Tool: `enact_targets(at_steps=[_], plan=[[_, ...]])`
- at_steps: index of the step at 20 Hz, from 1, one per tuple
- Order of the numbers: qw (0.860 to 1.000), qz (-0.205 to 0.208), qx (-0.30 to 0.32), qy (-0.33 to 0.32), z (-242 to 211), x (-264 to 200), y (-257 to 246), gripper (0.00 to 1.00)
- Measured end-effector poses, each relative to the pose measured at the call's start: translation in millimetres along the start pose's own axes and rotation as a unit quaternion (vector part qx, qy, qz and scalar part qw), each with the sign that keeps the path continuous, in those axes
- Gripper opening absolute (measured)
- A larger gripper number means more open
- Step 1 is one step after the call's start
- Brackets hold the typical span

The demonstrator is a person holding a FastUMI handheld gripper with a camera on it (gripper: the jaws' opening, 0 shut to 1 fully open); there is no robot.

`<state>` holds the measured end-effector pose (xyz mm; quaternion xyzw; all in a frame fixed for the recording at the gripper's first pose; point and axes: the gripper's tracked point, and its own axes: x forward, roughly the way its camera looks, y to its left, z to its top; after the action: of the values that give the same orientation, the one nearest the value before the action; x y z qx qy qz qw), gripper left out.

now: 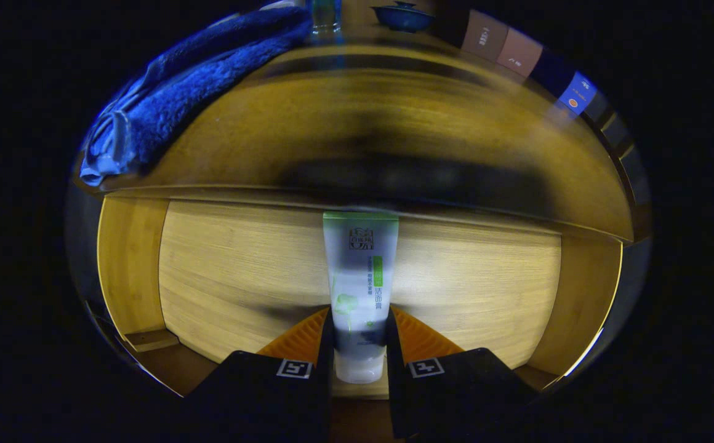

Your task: Pull open the drawer, take out the items inside it, and place them on the countertop above the cabinet.

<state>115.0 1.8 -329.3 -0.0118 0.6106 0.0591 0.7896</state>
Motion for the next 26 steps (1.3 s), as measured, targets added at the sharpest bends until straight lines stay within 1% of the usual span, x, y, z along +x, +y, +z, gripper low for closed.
enact_targets(at_steps=[4, 9, 13, 14, 16, 19, 21, 23, 26], plan=[[0.999, 0.019, 0.0, -0.048, 1.2, -30.9, 2.1, 0.42], [0.992, 0.032, 0.003, -0.123, -4.1, -94.3, 0.0, 0.42], [0.983, 0.044, 0.014, -0.176, 21.4, -137.8, -1.4, 0.42], [0.981, 0.042, 0.012, -0.188, 35.7, -140.5, -2.8, 0.42], [0.981, 0.037, 0.019, -0.192, 66.2, -137.9, -9.5, 0.42], [0.981, 0.036, 0.039, -0.189, 119.6, -120.6, -12.9, 0.42], [0.983, 0.032, 0.036, -0.179, 148.1, -106.8, -12.5, 0.42], [0.986, 0.022, 0.025, -0.161, 166.1, -88.2, -15.3, 0.42], [0.99, 0.008, 0.028, -0.141, 186.7, -73.8, -20.1, 0.42]])
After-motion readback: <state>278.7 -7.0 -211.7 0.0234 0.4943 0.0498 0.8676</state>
